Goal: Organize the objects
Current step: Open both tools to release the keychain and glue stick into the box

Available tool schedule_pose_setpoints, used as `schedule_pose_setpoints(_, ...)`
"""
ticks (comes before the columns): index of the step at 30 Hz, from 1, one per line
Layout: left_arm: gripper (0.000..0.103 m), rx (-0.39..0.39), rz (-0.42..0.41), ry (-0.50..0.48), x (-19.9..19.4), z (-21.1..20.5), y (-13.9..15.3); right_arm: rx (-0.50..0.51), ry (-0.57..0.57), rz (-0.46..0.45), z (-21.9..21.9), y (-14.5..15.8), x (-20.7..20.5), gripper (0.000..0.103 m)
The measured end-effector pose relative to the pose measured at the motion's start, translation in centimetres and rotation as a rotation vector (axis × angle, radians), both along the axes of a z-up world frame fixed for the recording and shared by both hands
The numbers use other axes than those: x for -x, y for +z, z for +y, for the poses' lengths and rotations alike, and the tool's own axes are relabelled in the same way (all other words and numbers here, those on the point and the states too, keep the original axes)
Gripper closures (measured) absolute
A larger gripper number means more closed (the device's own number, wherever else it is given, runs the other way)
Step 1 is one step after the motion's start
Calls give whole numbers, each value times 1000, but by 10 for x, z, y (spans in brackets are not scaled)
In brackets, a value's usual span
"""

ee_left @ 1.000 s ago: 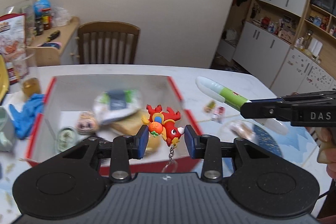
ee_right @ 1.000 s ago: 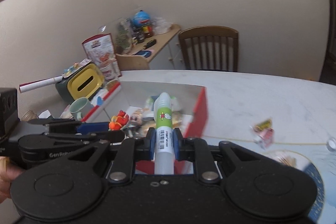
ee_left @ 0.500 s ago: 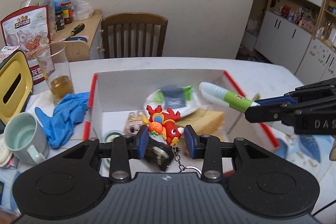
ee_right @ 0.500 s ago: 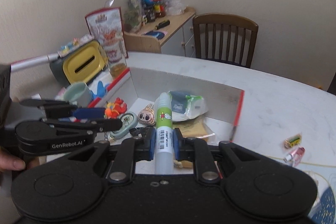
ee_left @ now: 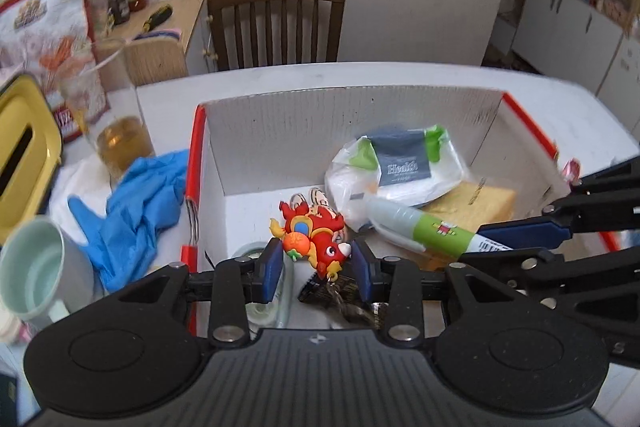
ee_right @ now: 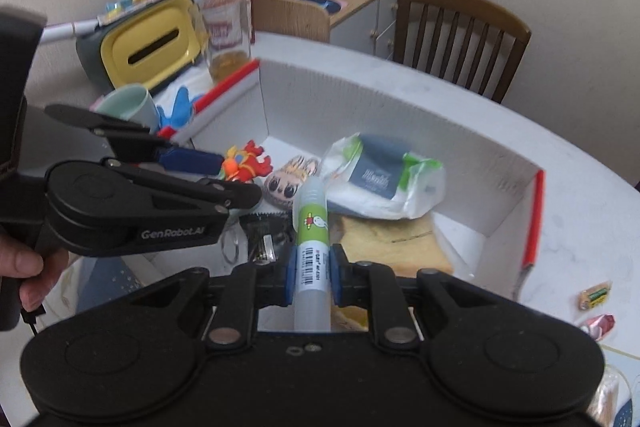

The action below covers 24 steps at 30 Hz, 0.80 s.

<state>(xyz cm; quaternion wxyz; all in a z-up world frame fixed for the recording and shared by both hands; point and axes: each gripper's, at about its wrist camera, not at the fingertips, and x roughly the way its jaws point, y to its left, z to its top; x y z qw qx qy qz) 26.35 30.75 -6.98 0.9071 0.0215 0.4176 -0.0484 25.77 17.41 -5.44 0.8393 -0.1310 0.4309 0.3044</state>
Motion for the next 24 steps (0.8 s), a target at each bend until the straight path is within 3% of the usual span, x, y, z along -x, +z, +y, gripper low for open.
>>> schedule_pose_setpoints(8, 67, -107, 90, -67, -16, -18, -16, 47, 41, 8, 14, -13, -3, 87)
schedule_pose_setpoints(12, 67, -90, 158, -61, -23, -16, -26, 57, 38, 45, 16, -22, -5, 87)
schedule_pose_setpoints(24, 66, -95, 200, -38, -27, -17, -28, 5, 10, 92, 10, -14, -5, 82)
